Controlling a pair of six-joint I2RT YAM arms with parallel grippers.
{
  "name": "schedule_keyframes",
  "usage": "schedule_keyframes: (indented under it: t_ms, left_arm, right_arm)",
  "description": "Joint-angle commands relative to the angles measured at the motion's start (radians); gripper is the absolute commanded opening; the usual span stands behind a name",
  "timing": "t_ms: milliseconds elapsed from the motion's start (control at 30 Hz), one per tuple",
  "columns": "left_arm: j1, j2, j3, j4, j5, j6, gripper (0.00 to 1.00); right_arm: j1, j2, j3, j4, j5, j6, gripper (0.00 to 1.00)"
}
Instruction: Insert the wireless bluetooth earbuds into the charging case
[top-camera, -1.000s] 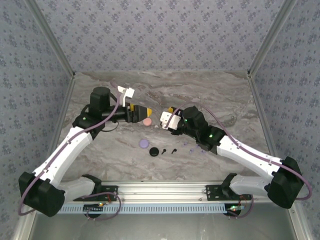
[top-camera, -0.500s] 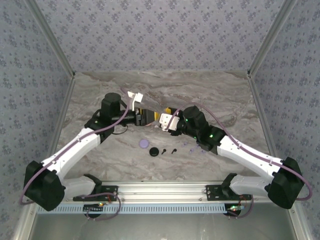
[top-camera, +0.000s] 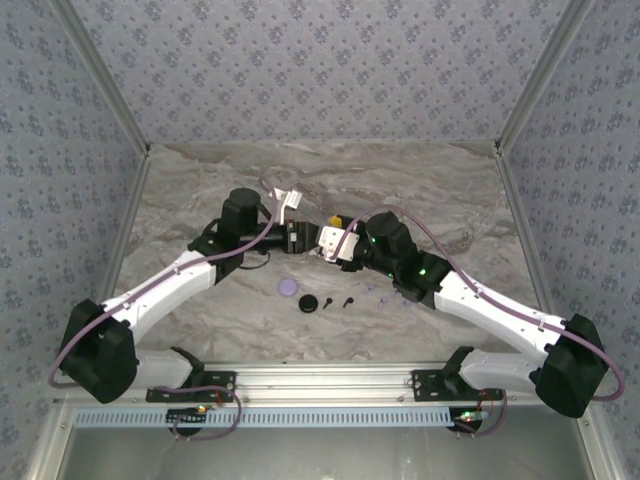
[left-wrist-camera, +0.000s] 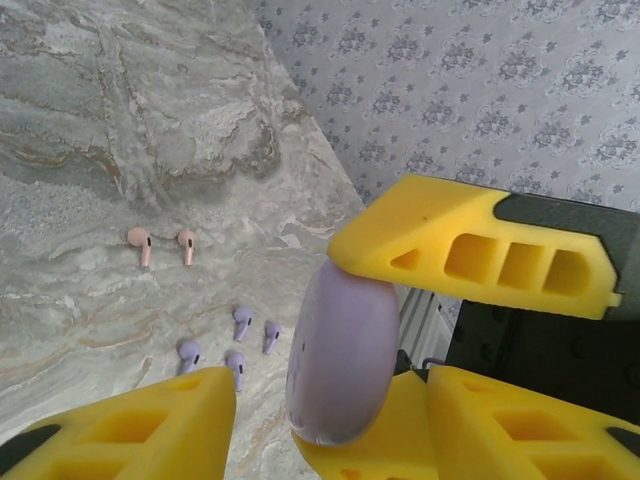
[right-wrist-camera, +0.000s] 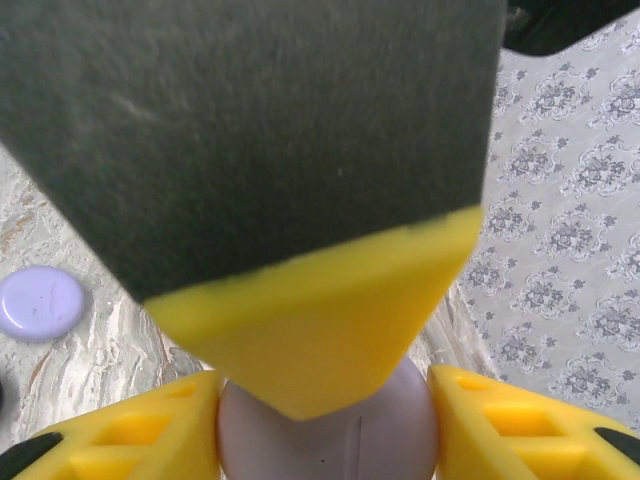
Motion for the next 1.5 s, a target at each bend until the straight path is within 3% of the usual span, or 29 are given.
schedule_keyframes:
  t_ms: [0,567,733,933,1100,1267,1467]
  left_arm:
    - [-0.014,0.01,0.009,0.037,0.0,0.0,0.48]
    - [-0.022,0.017,-0.003,0.041,0.023,0.013,0.28]
    - [-0.022,0.001,-0.01,0.061,0.004,0.024,0.19]
    - [-0.022,-0.044,-0.033,0.102,-0.078,0.083,0.18]
    - [-0.022,-0.104,-0.09,0.198,-0.158,0.199,0.17]
    - [-0.022,-0.137,-0.144,0.326,-0.135,0.348,0.16]
    - [-0.023,-0.161,-0.157,0.356,-0.071,0.466,0.15]
  right_arm:
    - [0.0,-0.02,0.029,0.019,-0.012,0.026,0.52]
    - [-0.004,-0.001,0.041,0.034,-0.023,0.055,0.54]
    - [-0.011,-0.004,0.062,-0.024,-0.047,0.067,0.69]
    - [-0.028,-0.071,0.051,-0.118,-0.076,0.103,0.9]
    - [-0.067,-0.207,-0.008,-0.152,-0.17,0.25,0.93]
    - [-0.127,-0.33,-0.092,-0.095,-0.264,0.457,0.95]
    - [-0.182,-0.377,-0.216,0.188,-0.311,0.7,0.96]
